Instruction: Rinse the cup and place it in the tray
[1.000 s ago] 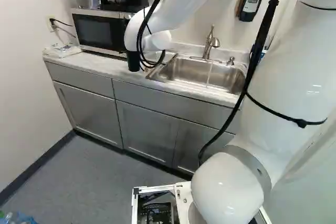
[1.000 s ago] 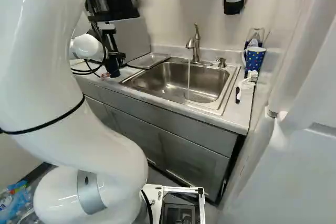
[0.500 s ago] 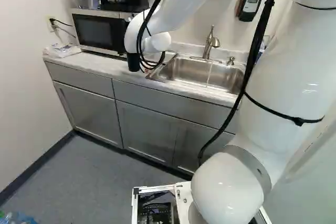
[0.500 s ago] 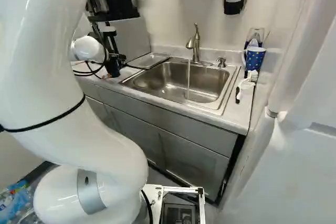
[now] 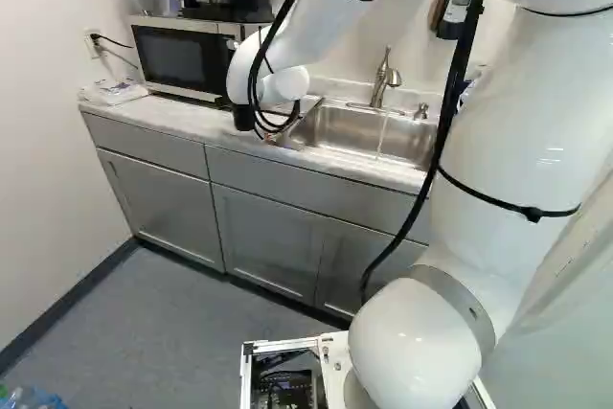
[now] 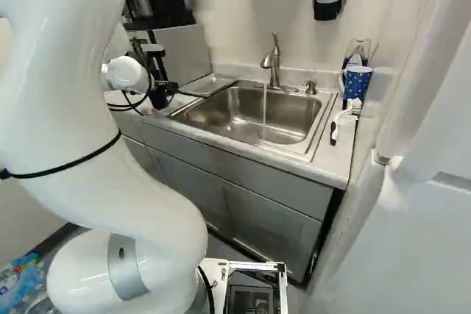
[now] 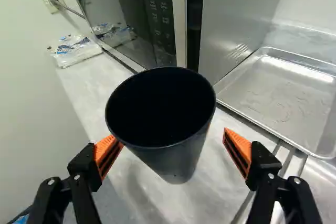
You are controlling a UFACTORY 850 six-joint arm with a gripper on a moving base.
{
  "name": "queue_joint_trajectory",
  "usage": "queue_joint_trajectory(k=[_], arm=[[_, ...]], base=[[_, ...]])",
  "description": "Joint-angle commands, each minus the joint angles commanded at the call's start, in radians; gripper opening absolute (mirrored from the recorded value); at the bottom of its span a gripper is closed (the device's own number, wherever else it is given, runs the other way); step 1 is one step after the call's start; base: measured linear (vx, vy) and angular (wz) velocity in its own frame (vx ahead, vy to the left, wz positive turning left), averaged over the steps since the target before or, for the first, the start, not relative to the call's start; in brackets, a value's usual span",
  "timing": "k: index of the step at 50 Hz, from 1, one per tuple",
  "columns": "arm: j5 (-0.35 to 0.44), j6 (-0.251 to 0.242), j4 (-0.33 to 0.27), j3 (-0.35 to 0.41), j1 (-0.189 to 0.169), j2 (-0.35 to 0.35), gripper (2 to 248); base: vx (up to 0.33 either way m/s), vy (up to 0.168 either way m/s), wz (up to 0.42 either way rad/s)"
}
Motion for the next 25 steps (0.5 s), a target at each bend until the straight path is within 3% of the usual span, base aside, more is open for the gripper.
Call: queue_joint_trajectory(k=[4, 5, 10, 11, 15, 16, 20, 21, 25], arm=[[0.000, 0.000, 0.000, 0.000, 0.000, 0.000, 247], [0.000, 0.000, 0.000, 0.000, 0.000, 0.000, 222], [0.000, 0.000, 0.000, 0.000, 0.000, 0.000, 222], [0.000, 0.000, 0.000, 0.000, 0.000, 0.000, 184], [0.000, 0.000, 0.000, 0.000, 0.000, 0.000, 184], [0.000, 0.000, 0.000, 0.000, 0.000, 0.000, 145], [0.000, 0.000, 0.000, 0.000, 0.000, 0.000, 145], [0.000, 0.000, 0.000, 0.000, 0.000, 0.000, 126], [0.000, 0.000, 0.000, 0.000, 0.000, 0.000, 126]], base=[[0.000, 0.000, 0.000], [0.000, 0.000, 0.000], [0.000, 0.000, 0.000], [0.000, 0.000, 0.000], [0.000, 0.000, 0.000], [0.000, 0.000, 0.000], [0.000, 0.000, 0.000], [0.000, 0.000, 0.000], [0.000, 0.000, 0.000]])
